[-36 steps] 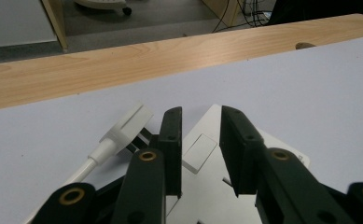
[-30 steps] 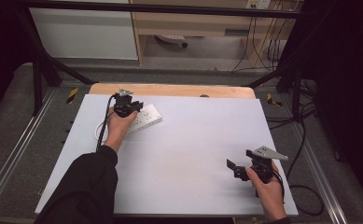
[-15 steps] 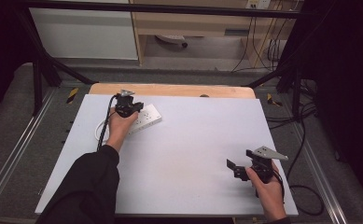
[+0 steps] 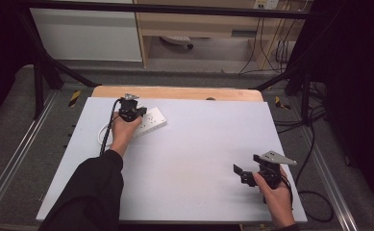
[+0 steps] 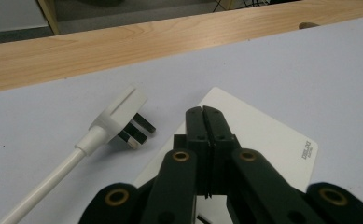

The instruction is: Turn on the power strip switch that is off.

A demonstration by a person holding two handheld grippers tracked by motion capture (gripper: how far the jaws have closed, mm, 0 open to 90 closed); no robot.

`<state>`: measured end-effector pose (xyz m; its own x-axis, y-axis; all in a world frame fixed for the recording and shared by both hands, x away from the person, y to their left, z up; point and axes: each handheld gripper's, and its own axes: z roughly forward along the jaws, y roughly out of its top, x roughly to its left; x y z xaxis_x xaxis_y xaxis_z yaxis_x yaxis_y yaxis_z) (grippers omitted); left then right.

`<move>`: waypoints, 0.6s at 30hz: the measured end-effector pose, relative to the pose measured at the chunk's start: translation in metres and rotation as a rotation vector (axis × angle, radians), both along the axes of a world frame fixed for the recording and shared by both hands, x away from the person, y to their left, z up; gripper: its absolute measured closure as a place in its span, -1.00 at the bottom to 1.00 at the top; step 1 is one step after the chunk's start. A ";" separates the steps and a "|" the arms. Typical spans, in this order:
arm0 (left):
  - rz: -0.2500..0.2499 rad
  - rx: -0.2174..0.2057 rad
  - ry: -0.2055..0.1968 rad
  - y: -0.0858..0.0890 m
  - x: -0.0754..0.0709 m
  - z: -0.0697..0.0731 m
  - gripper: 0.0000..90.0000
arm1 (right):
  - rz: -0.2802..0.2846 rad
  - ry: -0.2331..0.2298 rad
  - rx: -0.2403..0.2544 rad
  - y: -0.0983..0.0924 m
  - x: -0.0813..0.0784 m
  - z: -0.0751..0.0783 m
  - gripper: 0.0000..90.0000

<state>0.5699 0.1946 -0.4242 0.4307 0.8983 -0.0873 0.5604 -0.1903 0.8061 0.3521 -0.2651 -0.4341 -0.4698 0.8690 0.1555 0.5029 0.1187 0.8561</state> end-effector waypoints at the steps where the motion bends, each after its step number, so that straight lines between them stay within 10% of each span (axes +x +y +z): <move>1: 0.000 0.001 0.001 0.000 0.000 0.000 1.00 | -0.001 0.000 -0.001 0.000 0.000 0.000 -0.89; 18: 0.012 0.010 0.005 0.001 0.004 -0.007 1.00 | 0.006 0.004 -0.003 0.001 0.000 -0.001 -0.89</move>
